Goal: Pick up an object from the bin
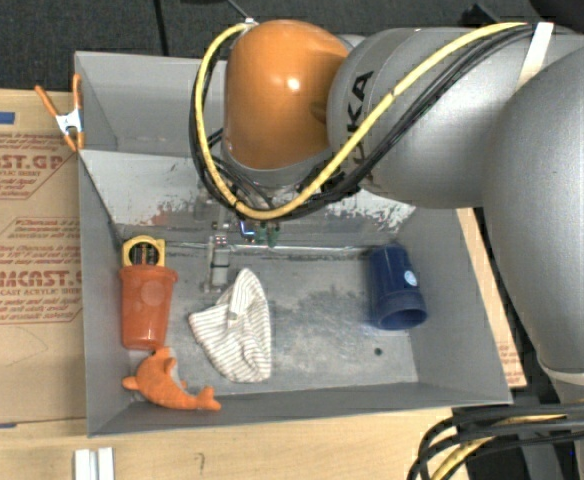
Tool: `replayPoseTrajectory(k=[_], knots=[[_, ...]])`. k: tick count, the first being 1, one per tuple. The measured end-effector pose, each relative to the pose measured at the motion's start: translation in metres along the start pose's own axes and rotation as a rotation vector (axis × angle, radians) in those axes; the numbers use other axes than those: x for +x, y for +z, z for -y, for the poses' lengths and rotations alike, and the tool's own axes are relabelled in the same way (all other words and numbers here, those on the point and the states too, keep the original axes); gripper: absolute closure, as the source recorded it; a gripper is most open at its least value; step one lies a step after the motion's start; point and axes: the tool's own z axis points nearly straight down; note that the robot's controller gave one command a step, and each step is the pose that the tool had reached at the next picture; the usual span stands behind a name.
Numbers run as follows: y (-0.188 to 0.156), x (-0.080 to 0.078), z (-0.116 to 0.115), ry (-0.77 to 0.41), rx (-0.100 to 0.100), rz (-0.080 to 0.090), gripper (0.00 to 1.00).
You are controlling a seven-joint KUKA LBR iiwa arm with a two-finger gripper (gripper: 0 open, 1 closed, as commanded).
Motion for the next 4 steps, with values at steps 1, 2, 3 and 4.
replayPoseTrajectory(k=[1, 2, 3, 4], knots=[[-0.005, -0.002, 0.001, 0.002, -0.001, 0.008, 0.0], [0.049, 0.038, 0.033, -0.071, 0.0, 0.011, 0.0], [0.091, 0.021, 0.047, -0.206, 0.001, 0.009, 0.0], [0.142, 0.043, 0.066, -0.032, 0.0, 0.006, 1.0]])
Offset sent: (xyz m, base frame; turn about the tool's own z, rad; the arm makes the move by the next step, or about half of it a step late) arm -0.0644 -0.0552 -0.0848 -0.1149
